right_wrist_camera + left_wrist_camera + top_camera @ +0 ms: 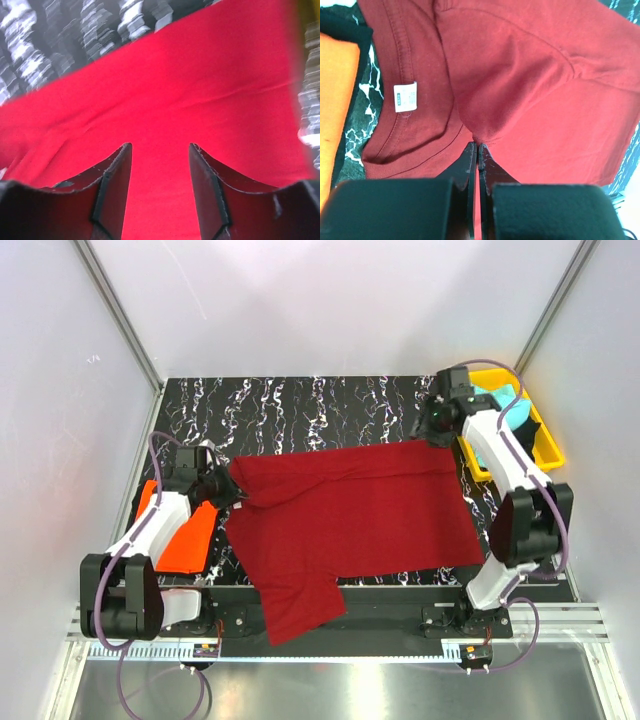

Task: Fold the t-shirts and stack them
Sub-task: Fold the tshirt

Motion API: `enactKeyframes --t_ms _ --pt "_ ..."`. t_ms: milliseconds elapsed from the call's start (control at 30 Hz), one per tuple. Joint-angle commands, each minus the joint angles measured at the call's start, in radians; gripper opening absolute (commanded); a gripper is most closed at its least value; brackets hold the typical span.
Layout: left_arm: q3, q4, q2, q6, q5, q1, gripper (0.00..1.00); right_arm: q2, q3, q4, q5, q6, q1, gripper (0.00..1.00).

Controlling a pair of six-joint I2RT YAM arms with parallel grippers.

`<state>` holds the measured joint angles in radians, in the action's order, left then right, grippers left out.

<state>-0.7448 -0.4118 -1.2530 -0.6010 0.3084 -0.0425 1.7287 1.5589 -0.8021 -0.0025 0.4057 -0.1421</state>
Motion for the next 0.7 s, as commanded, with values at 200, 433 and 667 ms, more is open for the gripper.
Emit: enactKeyframes --t_ms 200,433,667 --pt "-0.246 0.073 -0.107 0.092 0.034 0.006 0.00 -0.146 -0.270 0.305 -0.231 0.219 -0.358 0.48" --pt "-0.442 0.139 -0.383 0.122 0.061 0.004 0.00 0.015 -0.257 0.460 -0.320 0.292 -0.444 0.44" --pt "-0.519 0.222 -0.526 0.122 0.058 0.006 0.00 0.225 -0.122 0.527 -0.384 0.401 -0.488 0.35"
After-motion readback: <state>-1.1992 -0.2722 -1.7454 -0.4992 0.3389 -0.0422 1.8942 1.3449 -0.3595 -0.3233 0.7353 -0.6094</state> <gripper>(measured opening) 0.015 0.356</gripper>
